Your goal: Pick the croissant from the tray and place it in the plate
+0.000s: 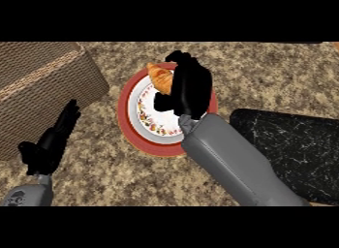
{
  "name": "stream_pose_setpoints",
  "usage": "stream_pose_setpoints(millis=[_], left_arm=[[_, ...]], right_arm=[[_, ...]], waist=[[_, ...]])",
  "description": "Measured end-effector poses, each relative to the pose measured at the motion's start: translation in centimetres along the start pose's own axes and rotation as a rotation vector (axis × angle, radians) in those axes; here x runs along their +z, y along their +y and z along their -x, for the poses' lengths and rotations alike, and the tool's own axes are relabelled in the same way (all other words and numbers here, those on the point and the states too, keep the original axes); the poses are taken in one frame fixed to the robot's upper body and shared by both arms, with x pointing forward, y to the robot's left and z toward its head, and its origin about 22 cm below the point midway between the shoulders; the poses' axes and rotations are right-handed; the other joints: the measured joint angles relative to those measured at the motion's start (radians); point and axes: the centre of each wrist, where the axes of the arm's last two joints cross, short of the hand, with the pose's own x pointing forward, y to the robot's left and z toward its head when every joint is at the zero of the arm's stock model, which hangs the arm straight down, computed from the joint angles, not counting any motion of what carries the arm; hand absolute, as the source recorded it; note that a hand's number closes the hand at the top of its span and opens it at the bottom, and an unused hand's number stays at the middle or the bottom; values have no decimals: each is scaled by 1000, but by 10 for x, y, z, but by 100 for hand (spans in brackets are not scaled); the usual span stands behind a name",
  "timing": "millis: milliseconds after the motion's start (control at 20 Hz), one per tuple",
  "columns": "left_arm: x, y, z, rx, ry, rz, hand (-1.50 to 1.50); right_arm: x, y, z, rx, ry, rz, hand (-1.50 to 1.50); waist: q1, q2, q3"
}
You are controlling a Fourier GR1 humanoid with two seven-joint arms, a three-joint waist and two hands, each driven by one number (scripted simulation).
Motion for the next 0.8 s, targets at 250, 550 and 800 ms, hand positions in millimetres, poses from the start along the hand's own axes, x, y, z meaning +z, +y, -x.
stream_pose_setpoints(millis=[250,550,800], left_arm=[[6,-7,2,-3,-2,10,0],[5,-2,-3,-1,-7,-1,0],[12,3,3,1,8,-20,0]], right_arm=[[-12,20,9,-39,94,-16,-150],[-20,17,10,-214,116,72,-150],[-11,10,25,-412,130,147,-150]], waist=[[9,0,0],[1,-1,1],[-22,-6,1]])
